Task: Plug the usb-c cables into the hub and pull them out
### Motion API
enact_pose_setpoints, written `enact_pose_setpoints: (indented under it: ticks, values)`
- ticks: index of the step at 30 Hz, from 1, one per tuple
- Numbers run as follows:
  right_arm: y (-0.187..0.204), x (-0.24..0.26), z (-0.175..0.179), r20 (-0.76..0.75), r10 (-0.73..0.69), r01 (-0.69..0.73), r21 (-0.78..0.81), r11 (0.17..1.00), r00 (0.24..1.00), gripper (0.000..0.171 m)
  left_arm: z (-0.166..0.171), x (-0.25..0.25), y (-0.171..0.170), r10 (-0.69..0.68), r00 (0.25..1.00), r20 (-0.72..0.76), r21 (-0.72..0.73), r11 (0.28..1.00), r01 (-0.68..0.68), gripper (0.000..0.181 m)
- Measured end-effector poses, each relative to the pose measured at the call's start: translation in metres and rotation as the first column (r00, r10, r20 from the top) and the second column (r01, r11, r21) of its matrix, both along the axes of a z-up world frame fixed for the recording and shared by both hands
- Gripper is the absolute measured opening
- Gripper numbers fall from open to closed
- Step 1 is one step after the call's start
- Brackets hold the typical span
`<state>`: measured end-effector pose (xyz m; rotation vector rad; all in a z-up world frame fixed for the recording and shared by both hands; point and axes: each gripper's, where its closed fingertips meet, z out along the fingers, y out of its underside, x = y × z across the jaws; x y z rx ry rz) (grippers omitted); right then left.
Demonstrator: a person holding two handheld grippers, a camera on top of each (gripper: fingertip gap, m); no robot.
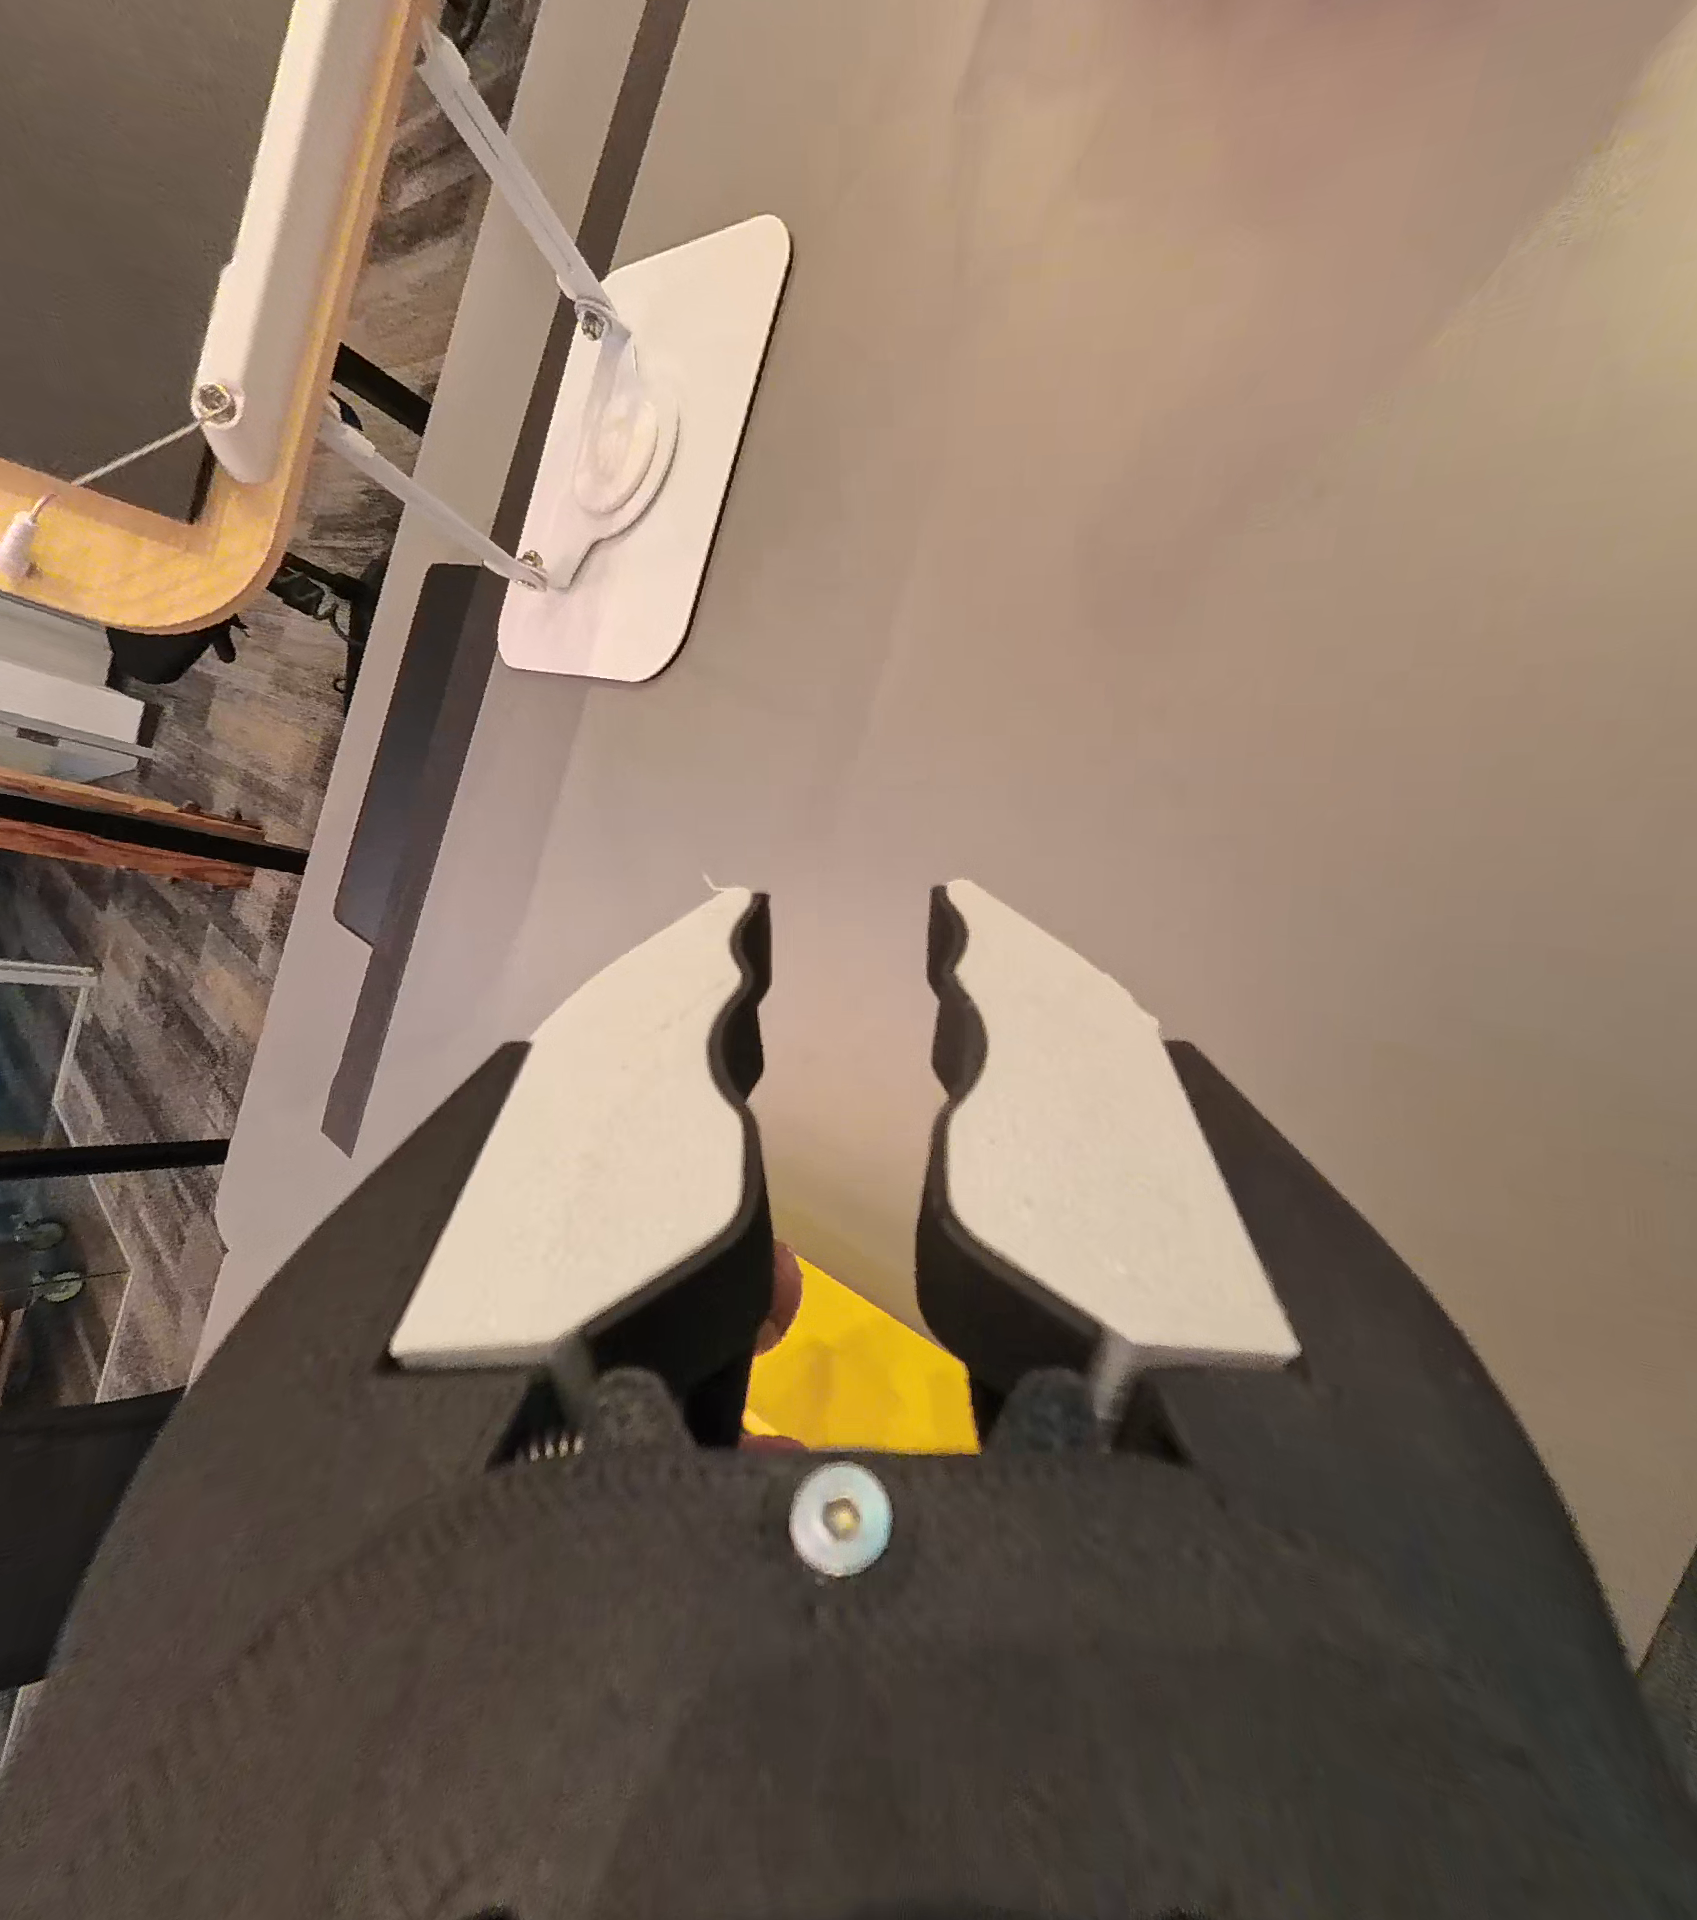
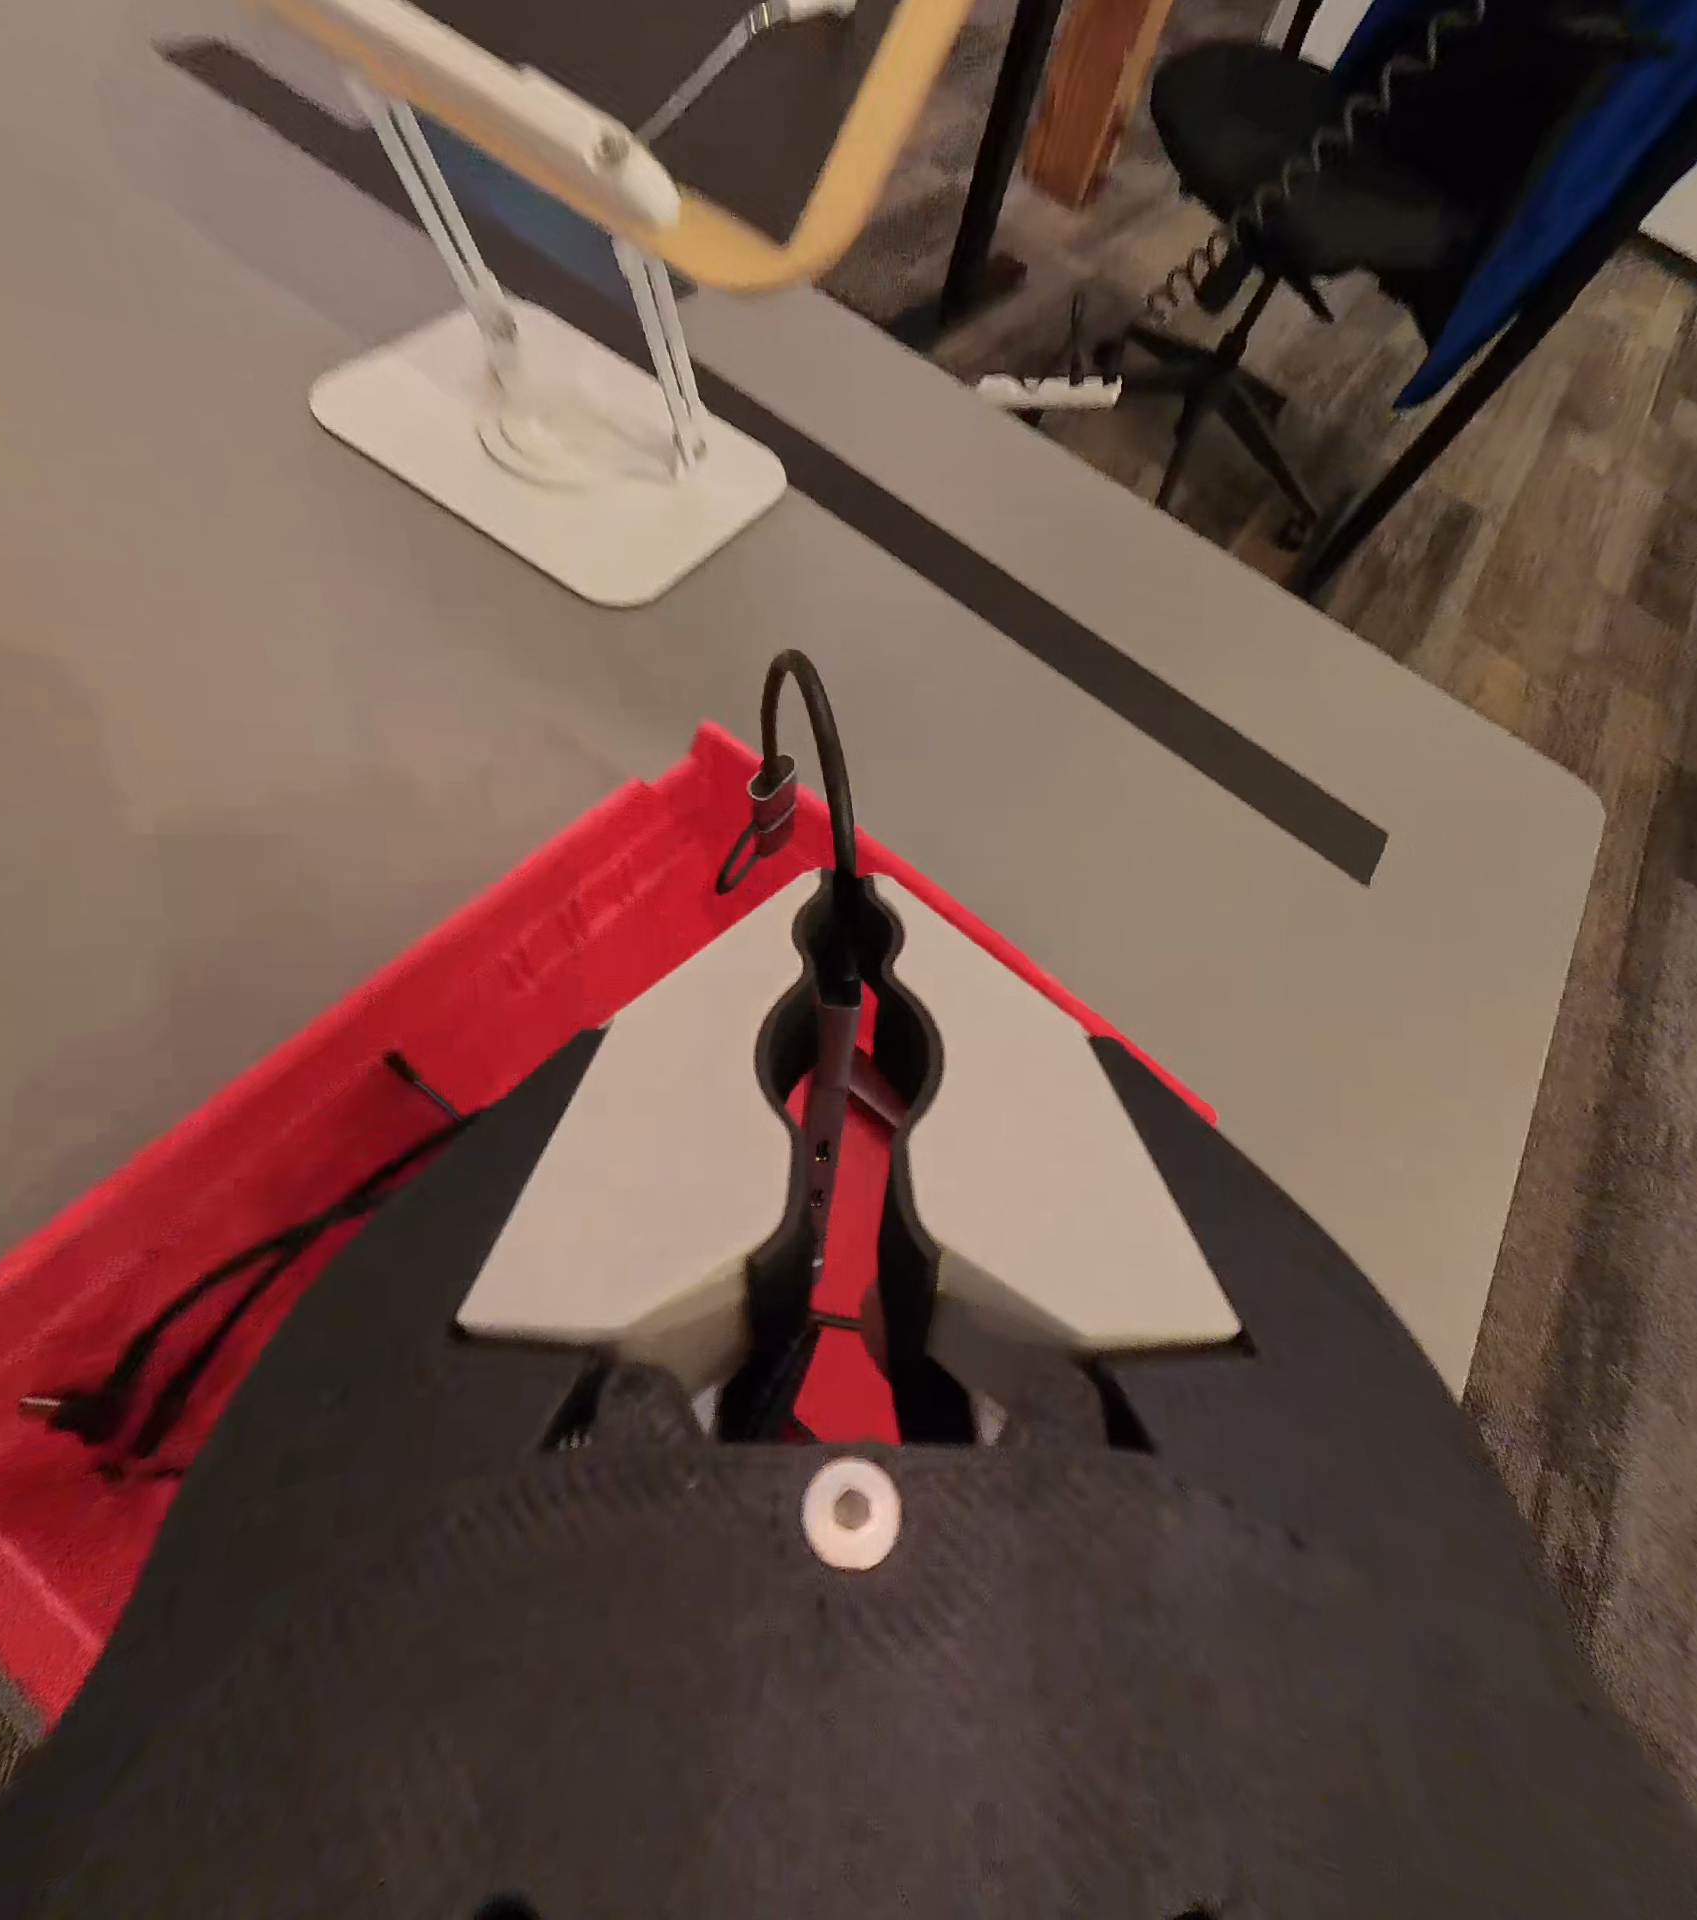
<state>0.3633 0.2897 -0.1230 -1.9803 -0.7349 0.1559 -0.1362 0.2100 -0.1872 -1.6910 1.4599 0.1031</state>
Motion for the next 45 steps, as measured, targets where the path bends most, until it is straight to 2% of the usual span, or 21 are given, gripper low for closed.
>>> enact_pose_setpoints:
  ticks: [4,11,19,23,27,36,40,43,45]
  values:
    - [0.008,0.012,-0.038,0.048,0.003,0.002,-0.096,0.995,0.999,0.000,-0.006,0.000,0.000,-0.002,1.000,-0.016,-0.013,1.000,0.002,0.028]
    - [0.021,0.034,-0.089,0.288,-0.037,0.092,-0.180,0.979,0.957,0.002,-0.014,-0.002,-0.001,-0.002,0.999,-0.045,-0.030,1.000,0.001,0.029]
    - [0.014,0.062,-0.064,0.378,-0.175,0.231,-0.107,0.967,0.909,0.034,-0.007,-0.017,0.008,0.059,0.997,-0.043,-0.015,0.998,-0.060,0.035]
    - [0.000,0.079,-0.046,0.436,-0.228,0.270,-0.037,0.962,0.870,0.034,-0.002,-0.028,0.012,0.094,0.995,-0.046,0.000,0.996,-0.094,0.037]
    - [-0.025,0.089,-0.041,0.391,-0.256,0.294,-0.040,0.955,0.884,0.036,0.005,-0.053,0.018,0.163,0.983,-0.078,0.034,0.986,-0.161,0.039]
    - [-0.084,0.111,-0.072,0.295,-0.295,0.336,-0.098,0.937,0.909,0.045,0.013,-0.160,0.033,0.448,0.889,-0.095,0.063,0.894,-0.444,0.048]
    - [-0.103,0.108,-0.091,0.189,-0.292,0.319,-0.133,0.938,0.938,0.048,0.003,-0.206,0.026,0.558,0.824,-0.101,0.029,0.829,-0.558,0.057]
    - [-0.112,0.105,-0.103,0.122,-0.291,0.308,-0.153,0.939,0.949,0.050,-0.014,-0.243,0.015,0.646,0.756,-0.106,-0.074,0.753,-0.654,0.069]
    - [-0.116,0.103,-0.109,0.106,-0.286,0.301,-0.158,0.941,0.952,0.050,-0.024,-0.268,0.008,0.700,0.707,-0.104,-0.104,0.699,-0.707,0.072]
